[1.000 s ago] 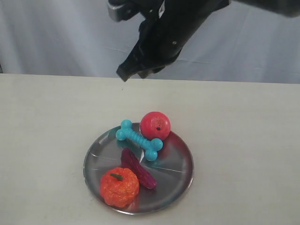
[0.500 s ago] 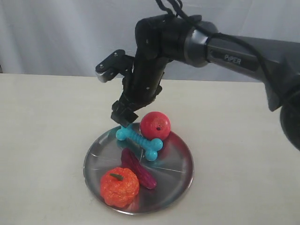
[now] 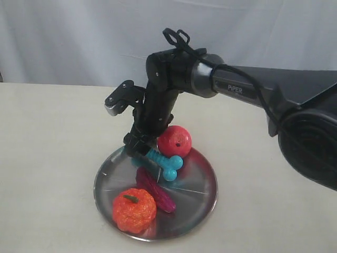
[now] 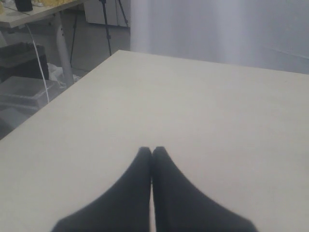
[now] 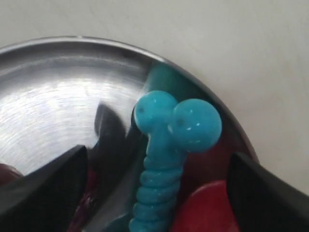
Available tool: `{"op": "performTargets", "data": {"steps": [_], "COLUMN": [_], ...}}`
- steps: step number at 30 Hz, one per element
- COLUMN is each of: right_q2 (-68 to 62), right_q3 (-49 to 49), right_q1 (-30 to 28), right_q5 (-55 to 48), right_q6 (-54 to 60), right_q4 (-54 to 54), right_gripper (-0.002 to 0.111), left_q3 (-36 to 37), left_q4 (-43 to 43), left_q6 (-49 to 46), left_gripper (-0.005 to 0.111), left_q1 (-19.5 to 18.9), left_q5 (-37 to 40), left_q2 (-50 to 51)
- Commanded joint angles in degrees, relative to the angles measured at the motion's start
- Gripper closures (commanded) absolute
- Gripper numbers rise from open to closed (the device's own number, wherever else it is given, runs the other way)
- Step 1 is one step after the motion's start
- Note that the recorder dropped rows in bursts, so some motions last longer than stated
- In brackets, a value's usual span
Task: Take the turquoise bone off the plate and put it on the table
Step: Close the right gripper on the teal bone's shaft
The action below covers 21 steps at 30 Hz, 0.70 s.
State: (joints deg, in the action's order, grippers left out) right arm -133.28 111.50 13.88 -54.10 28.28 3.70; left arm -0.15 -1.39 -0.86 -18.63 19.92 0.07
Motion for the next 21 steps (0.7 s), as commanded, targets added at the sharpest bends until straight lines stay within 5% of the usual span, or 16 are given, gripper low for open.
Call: {"op": "performTargets", "data": {"steps": [1,6,18,21], "right_q2": [-1.7,-2.4,-2.4,-2.3], "right_q3": [0.4,0.4,0.4,0.4], "right_q1": [0.0,0.0,0.0,0.1], "right_q5": [1.1,2.4,3.3,4.2], "right_q6": [0.5,0.5,0.5,0.4], "right_q4": [0.3,0.3,0.7,1.3], "right_gripper": [0.034,0.045,0.106,0.109], "left_q3": [0.1,0.1,0.1,0.1], "left_q4": [-0.1,-0.1,-0.1,-0.1], "left_q6": [0.2,0.2,0.2,0.2], "left_gripper": [0.107,0.107,0.107,0.107], "left_q1": [-0.1,-0.1,-0.1,-0.1], "left_q5": [-0.3,-0.3,-0.3,-0.3], "left_q2": [-0.1,-0.1,-0.1,-0.1]}}
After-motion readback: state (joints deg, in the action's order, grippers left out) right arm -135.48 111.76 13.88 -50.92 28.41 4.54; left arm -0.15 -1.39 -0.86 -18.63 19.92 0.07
